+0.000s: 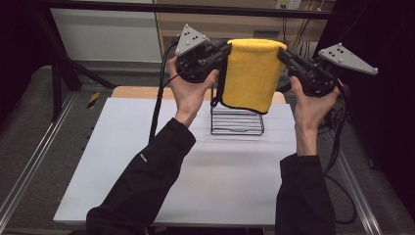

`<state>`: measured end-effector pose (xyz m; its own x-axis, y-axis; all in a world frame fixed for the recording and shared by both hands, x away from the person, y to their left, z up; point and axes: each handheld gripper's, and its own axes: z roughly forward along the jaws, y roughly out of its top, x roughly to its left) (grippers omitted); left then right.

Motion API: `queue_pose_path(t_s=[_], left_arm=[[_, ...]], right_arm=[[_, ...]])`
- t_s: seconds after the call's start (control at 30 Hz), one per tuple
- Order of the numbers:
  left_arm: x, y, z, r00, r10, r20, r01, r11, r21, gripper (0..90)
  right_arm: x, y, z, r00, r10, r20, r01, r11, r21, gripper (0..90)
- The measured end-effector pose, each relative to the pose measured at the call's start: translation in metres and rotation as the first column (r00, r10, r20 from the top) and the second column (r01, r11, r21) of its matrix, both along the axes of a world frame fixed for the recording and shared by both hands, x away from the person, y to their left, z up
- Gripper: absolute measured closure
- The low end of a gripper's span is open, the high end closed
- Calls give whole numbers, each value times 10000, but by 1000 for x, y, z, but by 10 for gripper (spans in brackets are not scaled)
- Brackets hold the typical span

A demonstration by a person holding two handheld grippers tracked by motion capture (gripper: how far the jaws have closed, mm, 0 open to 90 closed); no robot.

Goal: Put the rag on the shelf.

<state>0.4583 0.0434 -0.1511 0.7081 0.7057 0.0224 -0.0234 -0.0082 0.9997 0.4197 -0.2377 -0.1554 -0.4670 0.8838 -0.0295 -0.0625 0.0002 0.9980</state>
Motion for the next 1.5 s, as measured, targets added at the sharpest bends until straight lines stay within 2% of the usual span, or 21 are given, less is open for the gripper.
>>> queue_pose_path(t_s=[0.13,0.47,0.63,0.83,1.0,1.1,1.3,1.5], left_arm=[[6,-1,7,9999,-48,-102,46,9998,-213,798],[18,0,22,9999,105,25,-104,9991,-422,798],[22,2,26,9990,279,360,-258,9980,-576,798],[27,5,32,9977,451,497,-406,9953,-883,798],[33,5,37,9948,675,760,-617,9952,-755,798],[39,4,38,9948,703,739,-644,9947,-802,798],[47,4,35,9928,754,933,-673,9939,-873,798],[57,4,31,9899,991,1015,-926,9935,-664,798]], right_arm=[[5,-1,6,9999,-32,116,31,10000,82,845],[20,1,19,9995,-18,318,10,9997,238,845],[26,3,25,9987,34,516,-53,9993,373,845],[33,8,32,9971,45,757,-76,9992,401,845],[40,11,37,9959,-4,900,-26,9995,323,845],[45,12,40,9958,-43,919,19,9996,267,845],[55,12,42,9949,-132,1002,112,9997,204,845],[67,14,39,9956,-198,917,189,9998,100,845]])
